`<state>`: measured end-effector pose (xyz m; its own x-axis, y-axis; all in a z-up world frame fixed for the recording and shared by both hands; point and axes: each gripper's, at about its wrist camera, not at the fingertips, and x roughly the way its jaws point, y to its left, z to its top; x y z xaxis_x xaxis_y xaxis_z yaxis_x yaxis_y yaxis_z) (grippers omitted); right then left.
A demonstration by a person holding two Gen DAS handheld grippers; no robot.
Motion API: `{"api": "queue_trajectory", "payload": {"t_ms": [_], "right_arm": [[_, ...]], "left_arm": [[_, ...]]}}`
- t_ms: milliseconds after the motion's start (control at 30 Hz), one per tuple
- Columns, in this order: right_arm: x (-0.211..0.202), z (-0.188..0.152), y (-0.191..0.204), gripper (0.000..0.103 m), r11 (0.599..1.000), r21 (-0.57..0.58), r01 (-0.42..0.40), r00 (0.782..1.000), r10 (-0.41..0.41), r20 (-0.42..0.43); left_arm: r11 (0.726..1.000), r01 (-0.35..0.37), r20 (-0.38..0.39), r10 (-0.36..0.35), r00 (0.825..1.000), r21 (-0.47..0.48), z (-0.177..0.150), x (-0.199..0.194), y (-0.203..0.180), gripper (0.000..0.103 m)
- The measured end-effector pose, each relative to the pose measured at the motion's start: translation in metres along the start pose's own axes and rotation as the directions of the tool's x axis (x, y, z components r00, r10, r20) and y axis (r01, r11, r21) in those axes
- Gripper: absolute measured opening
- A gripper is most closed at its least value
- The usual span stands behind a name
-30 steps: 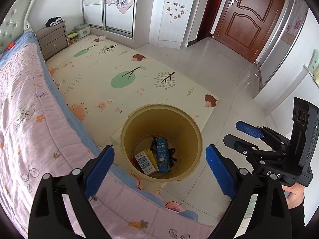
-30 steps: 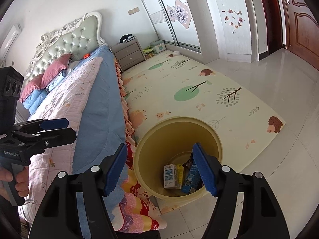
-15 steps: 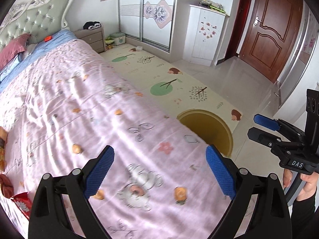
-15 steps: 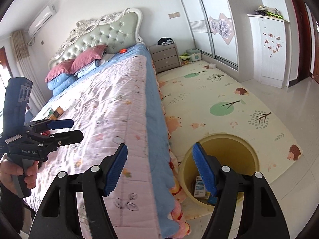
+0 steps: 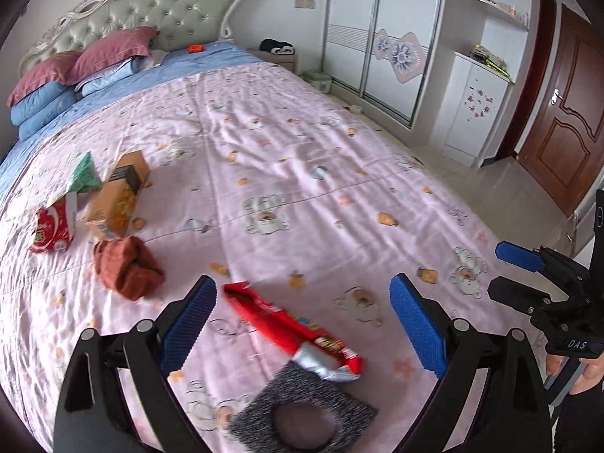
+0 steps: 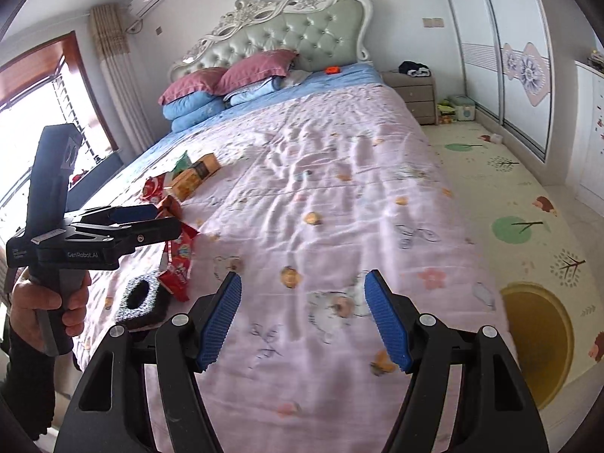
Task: Collect trash
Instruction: 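Move both empty tools back over the bed, then grasp the red snack bag with the right tool while the left tool grasps the brown box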
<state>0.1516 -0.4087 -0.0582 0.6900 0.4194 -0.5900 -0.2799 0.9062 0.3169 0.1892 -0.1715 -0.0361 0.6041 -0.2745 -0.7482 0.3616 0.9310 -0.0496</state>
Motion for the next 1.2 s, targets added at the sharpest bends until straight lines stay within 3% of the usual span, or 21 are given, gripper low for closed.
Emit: {"api": "queue_trajectory", "payload": {"t_ms": [200,533,700,767,833,967,1200], "right_arm": [[0.034,0.009,0.054,0.067,0.993,-0.058,-0.104,0.994,0.101,-0.05],[0.084,0.021,0.112,0.066,0.977,-0.142,-0.157,0.982,0.139,-0.126],[0.11,0.025,0.118,0.056,0.978,-0.149,-0.148,0.977,0.121,-0.178],[0.119,0.026,0.118,0.047,0.979,-0.147,-0.144,0.973,0.113,-0.203],[0.126,0.026,0.117,0.028,0.979,-0.137,-0.148,0.967,0.115,-0.226],[0.135,0.029,0.115,0.025,0.98,-0.124,-0.156,0.963,0.123,-0.238],[0.138,0.053,0.108,0.025,0.98,-0.082,-0.182,0.97,0.165,-0.177]], "left_arm": [[0.994,-0.051,0.007,0.052,0.999,-0.095,-0.018,-0.015,0.068,0.094],[0.98,-0.095,-0.011,0.095,0.995,-0.176,-0.035,-0.012,0.137,0.094],[0.976,-0.091,-0.016,0.09,0.996,-0.196,-0.035,-0.004,0.155,0.094],[0.976,-0.088,-0.016,0.087,0.996,-0.201,-0.032,-0.001,0.16,0.094],[0.976,-0.088,-0.014,0.087,0.996,-0.199,-0.027,0.003,0.164,0.094],[0.977,-0.083,-0.007,0.083,0.997,-0.197,-0.013,0.012,0.171,0.094],[0.973,-0.084,-0.025,0.08,0.996,-0.216,0.021,0.046,0.185,0.094]]}}
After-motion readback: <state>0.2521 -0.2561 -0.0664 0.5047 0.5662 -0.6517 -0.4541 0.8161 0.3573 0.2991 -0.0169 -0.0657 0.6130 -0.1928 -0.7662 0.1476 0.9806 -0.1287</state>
